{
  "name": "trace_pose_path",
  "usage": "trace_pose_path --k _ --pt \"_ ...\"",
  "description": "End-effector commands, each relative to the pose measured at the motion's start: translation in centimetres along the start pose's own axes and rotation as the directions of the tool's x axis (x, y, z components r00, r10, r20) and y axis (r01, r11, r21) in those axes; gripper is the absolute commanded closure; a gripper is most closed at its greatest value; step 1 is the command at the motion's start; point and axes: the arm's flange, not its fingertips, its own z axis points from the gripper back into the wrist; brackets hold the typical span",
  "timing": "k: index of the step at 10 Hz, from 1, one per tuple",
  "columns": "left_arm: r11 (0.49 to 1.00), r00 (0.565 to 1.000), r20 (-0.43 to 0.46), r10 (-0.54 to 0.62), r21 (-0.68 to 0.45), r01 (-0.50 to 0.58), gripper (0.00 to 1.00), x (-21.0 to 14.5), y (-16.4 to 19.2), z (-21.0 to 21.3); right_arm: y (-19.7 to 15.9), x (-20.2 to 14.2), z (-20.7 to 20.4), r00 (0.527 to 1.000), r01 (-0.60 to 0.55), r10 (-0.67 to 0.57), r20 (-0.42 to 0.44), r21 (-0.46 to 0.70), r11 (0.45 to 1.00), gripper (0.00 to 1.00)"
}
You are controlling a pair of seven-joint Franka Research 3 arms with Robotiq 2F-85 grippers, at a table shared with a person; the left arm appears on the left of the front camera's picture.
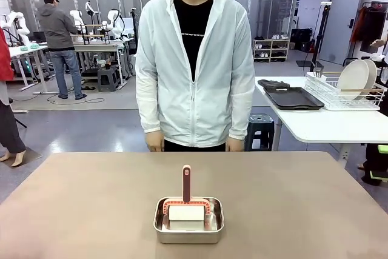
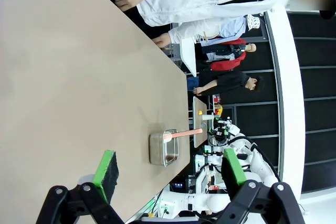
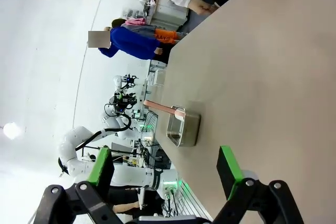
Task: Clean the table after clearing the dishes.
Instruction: Place the Lint Roller back on top of the Airtight Container.
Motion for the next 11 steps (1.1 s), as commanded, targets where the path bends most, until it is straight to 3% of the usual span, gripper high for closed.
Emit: trace_pose_path --k 1,11 --pt "1.000 1.000 0.003 0.011 -0.001 -0.011 0.00 -0.16 -0.46 0.34 0.54 -0.26 0.30 1.000 -0.007 0.008 -0.005 0.008 1.000 0.00" --pt "1.000 1.000 0.003 0.011 -0.001 -0.011 0.00 -0.16 -0.46 0.34 0.54 -0.26 0.30 1.000 -0.007 0.008 -0.005 0.008 1.000 0.00"
